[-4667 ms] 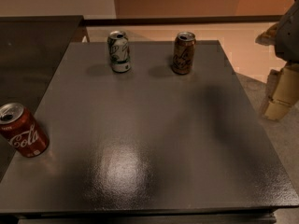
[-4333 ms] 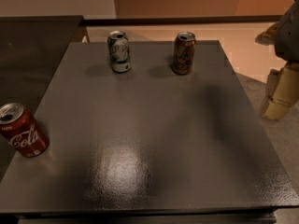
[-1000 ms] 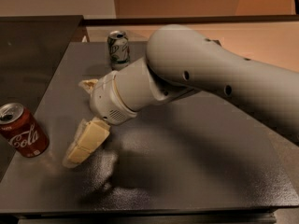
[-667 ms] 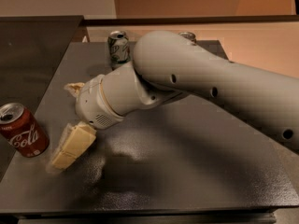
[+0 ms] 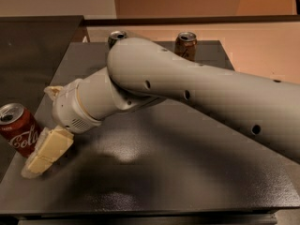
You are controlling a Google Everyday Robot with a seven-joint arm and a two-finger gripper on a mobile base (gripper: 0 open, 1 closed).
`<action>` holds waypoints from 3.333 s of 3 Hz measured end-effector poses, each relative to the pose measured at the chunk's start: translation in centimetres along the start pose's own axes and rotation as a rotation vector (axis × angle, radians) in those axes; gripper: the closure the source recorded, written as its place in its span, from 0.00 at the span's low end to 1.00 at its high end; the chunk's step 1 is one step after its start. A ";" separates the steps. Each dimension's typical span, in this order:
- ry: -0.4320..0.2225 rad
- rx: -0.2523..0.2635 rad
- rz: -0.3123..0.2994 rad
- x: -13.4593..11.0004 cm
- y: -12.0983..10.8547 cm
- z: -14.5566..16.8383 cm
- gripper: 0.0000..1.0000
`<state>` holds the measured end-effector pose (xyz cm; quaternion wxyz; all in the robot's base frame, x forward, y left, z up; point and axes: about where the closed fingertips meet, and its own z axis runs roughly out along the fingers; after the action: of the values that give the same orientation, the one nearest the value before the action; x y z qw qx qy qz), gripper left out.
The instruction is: Knock coke can over
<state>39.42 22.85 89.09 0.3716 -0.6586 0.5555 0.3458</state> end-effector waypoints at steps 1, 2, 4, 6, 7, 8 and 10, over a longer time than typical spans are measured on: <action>0.000 -0.001 -0.002 -0.1 -0.7 1.6 0.00; 0.000 -0.002 -0.004 -0.1 -1.1 2.6 0.00; 0.007 -0.040 0.043 -0.1 -2.4 4.4 0.42; 0.038 -0.058 0.035 -0.6 -3.2 3.3 0.88; 0.130 -0.069 -0.024 -1.0 -4.0 1.1 1.00; 0.255 -0.082 -0.111 -0.3 -4.8 -1.8 1.00; 0.495 -0.106 -0.301 2.0 -5.5 -6.6 1.00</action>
Offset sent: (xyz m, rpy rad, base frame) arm 0.0187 0.0328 -0.0179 0.0031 0.0069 -0.0018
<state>45.46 16.68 91.14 0.2371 -0.8163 0.5065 0.1444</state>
